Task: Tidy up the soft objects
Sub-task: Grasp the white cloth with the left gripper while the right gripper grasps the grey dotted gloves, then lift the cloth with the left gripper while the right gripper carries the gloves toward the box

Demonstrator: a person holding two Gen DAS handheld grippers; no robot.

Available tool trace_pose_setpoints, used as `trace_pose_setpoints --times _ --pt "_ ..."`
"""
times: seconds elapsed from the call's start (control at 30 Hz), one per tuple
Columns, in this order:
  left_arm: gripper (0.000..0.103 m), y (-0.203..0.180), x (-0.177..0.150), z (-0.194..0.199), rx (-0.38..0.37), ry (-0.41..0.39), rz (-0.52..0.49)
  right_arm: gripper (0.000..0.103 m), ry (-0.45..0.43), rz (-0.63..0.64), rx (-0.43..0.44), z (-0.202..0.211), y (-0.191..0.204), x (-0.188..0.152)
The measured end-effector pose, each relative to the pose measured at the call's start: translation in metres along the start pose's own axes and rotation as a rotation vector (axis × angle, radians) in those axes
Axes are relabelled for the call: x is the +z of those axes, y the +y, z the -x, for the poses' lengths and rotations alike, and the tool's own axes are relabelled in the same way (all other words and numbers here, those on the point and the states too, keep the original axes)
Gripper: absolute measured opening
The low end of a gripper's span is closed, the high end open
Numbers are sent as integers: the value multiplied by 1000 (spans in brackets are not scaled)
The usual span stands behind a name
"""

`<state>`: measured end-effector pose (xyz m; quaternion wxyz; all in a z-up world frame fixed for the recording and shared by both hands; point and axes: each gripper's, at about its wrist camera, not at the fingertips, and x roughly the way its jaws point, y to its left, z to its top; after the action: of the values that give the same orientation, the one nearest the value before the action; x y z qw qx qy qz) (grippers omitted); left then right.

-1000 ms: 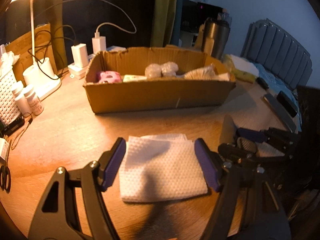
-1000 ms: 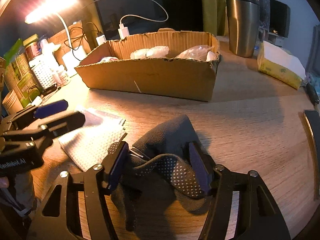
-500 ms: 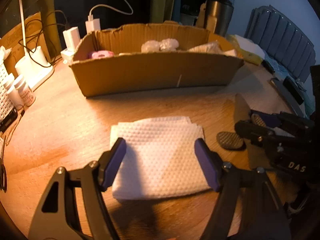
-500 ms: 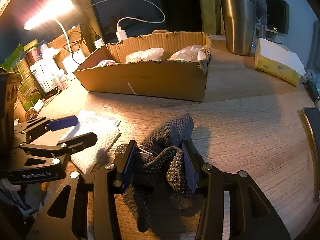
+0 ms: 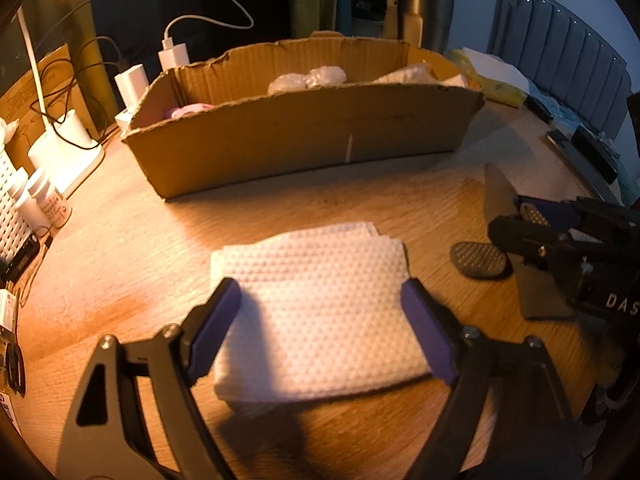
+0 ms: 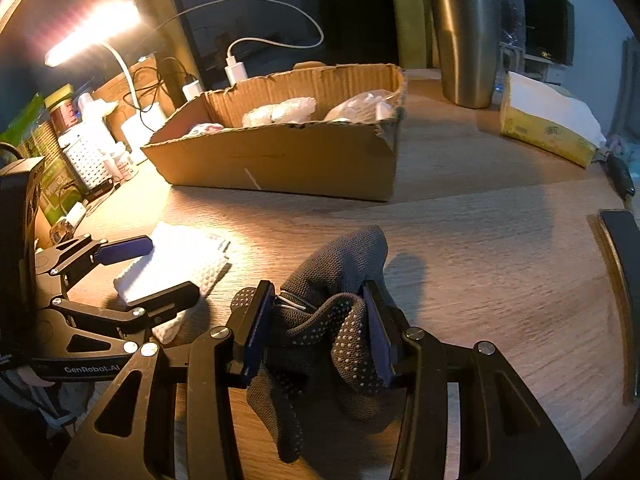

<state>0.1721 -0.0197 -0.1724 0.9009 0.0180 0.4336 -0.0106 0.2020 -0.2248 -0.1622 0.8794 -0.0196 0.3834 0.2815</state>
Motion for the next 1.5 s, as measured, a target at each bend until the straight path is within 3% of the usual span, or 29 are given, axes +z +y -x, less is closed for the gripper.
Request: trace_pose_setpoints --times 0.13,0.37,0.5,0.73,1.5 --pt "78 1 0 0 -5 -2 2 44 -3 -8 -3 4 -4 -1" --pt "34 -4 0 4 -33 -24 -24 41 -20 -12 -3 13 -7 -2" --pt "20 0 -1 7 -61 -34 7 41 -35 -11 -1 19 -7 0" --pt "19 8 -6 13 -150 -47 67 41 -63 -2 3 30 -6 5" --pt "19 22 19 49 -166 -156 103 41 -137 46 15 51 1 40"
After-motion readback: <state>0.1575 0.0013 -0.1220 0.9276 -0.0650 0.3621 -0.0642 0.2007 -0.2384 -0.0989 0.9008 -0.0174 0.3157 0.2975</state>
